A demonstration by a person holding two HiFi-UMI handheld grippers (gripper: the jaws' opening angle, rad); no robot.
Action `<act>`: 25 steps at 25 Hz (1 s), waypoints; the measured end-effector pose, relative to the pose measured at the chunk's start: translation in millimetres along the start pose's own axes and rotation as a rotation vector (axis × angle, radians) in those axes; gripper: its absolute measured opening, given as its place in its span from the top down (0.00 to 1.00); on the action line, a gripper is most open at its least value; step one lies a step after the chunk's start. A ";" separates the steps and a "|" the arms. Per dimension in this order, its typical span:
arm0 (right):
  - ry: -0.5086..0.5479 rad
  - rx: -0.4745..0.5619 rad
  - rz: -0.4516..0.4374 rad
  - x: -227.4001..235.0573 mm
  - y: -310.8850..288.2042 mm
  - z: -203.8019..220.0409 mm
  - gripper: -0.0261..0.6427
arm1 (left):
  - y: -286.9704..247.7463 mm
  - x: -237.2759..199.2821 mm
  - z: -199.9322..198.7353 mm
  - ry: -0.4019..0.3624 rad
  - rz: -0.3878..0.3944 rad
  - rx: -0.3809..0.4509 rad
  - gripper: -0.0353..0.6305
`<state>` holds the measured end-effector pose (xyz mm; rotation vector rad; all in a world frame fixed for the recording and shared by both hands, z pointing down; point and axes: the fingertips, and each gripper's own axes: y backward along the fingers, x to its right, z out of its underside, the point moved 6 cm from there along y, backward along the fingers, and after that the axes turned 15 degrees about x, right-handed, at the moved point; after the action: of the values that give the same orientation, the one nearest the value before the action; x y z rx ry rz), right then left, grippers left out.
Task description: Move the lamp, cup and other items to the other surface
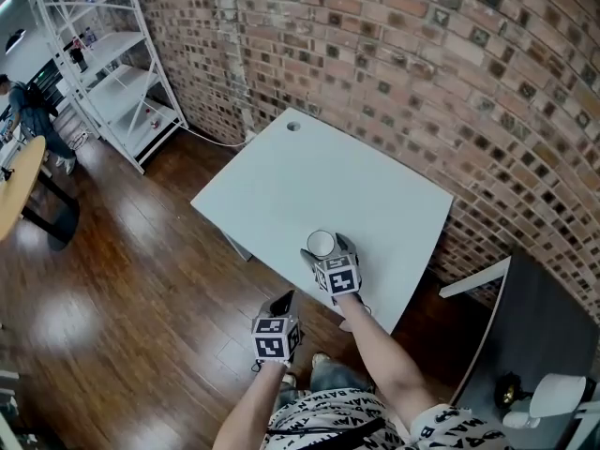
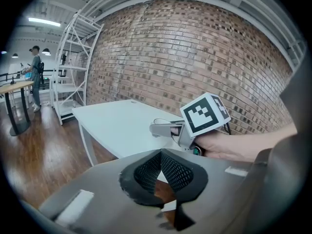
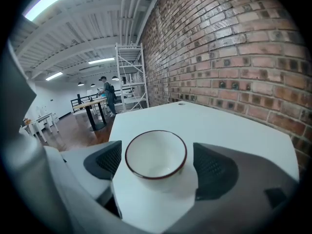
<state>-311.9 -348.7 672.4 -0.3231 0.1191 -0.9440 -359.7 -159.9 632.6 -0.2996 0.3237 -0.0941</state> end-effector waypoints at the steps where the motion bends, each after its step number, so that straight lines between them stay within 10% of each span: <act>1: -0.002 0.007 0.011 0.4 9.8 -3.6 0.25 | 1.6 0.7 -2.0 0.000 0.008 -0.001 0.94; 25: -0.364 0.162 0.738 1.4 400.6 31.3 0.25 | 62.5 174.2 7.7 -0.103 0.669 -0.109 0.94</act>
<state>7.0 -125.5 572.7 -0.2652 -0.1665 -0.1529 -190.0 -122.5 568.5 -0.2899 0.3128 0.5970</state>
